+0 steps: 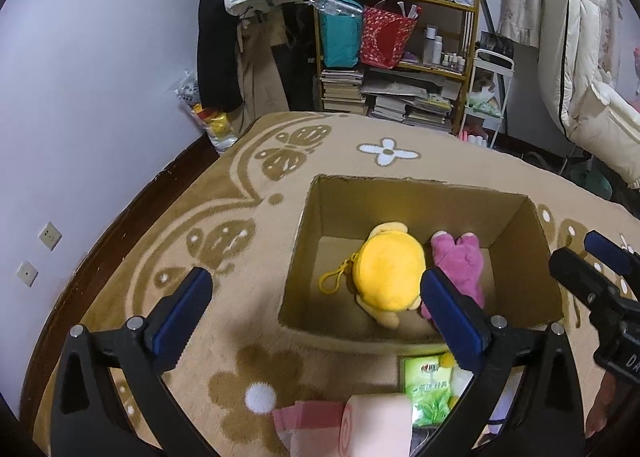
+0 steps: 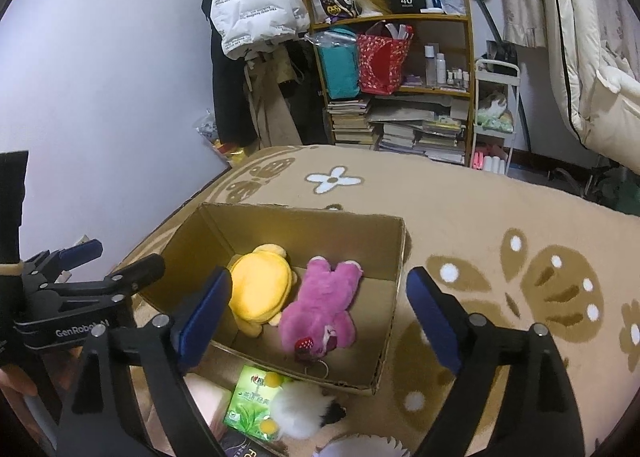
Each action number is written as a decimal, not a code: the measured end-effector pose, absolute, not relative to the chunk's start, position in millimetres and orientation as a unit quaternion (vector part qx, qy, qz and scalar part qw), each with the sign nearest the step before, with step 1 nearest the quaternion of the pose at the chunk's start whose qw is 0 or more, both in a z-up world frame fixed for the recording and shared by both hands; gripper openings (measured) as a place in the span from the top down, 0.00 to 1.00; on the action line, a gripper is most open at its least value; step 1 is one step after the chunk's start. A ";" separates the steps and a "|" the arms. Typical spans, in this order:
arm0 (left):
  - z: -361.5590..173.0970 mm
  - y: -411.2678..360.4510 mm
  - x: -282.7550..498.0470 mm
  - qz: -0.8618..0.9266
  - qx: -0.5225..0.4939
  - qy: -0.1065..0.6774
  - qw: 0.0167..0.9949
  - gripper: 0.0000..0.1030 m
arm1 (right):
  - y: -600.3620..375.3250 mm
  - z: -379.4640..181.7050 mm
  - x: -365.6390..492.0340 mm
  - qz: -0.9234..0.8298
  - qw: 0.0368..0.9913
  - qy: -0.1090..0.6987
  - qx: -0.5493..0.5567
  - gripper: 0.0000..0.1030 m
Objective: Organize soft objects
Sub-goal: 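Move left tool to pink foam roll while right tool moves to white fluffy plush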
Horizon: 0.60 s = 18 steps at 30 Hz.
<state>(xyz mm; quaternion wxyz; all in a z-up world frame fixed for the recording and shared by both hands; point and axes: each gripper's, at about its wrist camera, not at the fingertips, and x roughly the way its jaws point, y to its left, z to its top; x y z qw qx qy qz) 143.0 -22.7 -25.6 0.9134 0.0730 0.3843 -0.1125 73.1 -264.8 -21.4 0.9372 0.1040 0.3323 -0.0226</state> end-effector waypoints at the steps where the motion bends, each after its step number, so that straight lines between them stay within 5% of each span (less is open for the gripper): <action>1: -26.1 -21.0 141.5 -0.112 0.073 0.387 0.912 0.00 | -265.4 -21.1 72.1 -0.023 0.937 0.332 0.106 0.08; 18: -31.2 -4.9 102.7 -0.114 0.057 0.423 0.897 0.00 | -272.8 -16.0 42.3 -0.032 0.926 0.352 0.130 0.08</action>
